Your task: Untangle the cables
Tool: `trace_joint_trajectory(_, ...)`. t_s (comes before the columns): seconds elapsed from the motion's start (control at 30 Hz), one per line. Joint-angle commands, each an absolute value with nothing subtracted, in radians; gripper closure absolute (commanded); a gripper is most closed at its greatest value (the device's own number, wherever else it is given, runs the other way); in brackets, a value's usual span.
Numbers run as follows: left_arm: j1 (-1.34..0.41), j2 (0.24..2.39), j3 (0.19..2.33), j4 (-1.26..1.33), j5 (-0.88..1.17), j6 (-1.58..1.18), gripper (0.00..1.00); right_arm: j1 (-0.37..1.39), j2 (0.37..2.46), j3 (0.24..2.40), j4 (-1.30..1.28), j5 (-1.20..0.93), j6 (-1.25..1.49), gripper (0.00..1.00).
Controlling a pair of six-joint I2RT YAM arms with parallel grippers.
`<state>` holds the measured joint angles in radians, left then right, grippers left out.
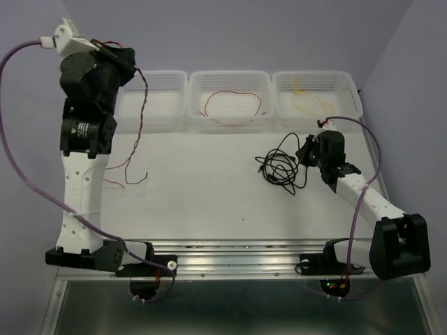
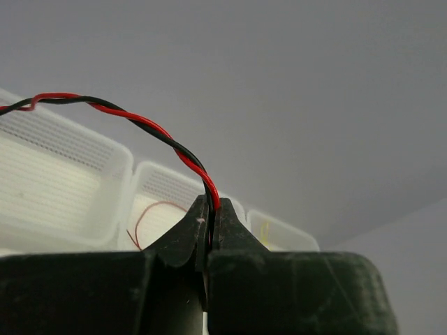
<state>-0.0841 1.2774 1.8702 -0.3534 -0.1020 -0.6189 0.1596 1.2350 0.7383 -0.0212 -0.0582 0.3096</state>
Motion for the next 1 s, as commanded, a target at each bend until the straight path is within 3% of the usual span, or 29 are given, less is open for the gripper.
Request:
trace_joint_trajectory(0.0,-0.196,1.325,1.917,-0.288,-0.06,-0.569,1.0,0.176,1.203,0.712,0.064,-0.167,0.285,0.91)
trace_joint_trajectory(0.17,-0.316,1.353,1.927,-0.255,-0.015,-0.546,1.0,0.176,1.198,0.722,0.017,-0.094,0.279,0.46)
trace_joint_trajectory(0.2,-0.357,1.356,1.934,-0.253,-0.018,-0.535,1.0,0.176,1.187,0.726,0.006,-0.078,0.281,0.31)
trace_joint_trajectory(0.27,-0.394,1.365,1.93,-0.249,-0.034,-0.531,1.0,0.176,1.167,0.73,0.003,-0.033,0.288,0.18)
trace_joint_trajectory(0.3,-0.432,1.365,1.899,-0.242,-0.049,-0.528,1.0,0.176,1.142,0.73,0.003,-0.02,0.293,0.04)
trace_joint_trajectory(0.33,-0.452,1.368,1.876,-0.23,-0.055,-0.532,1.0,0.176,1.129,0.73,-0.023,-0.012,0.295,0.0)
trace_joint_trajectory(0.6,-0.636,1.434,1.498,-0.158,-0.02,-0.614,1.0,0.176,1.02,0.739,-0.081,-0.005,0.311,0.0)
trace_joint_trajectory(0.83,-0.718,1.586,1.463,-0.17,0.048,-0.612,1.0,0.176,0.988,0.747,-0.081,-0.029,0.327,0.0)
trace_joint_trajectory(0.9,-0.758,1.621,1.476,-0.193,0.029,-0.586,0.91,0.176,0.989,0.75,-0.08,-0.031,0.33,0.0)
trace_joint_trajectory(0.97,-0.782,1.661,1.489,-0.21,0.028,-0.58,0.89,0.176,0.994,0.755,-0.08,-0.026,0.337,0.0)
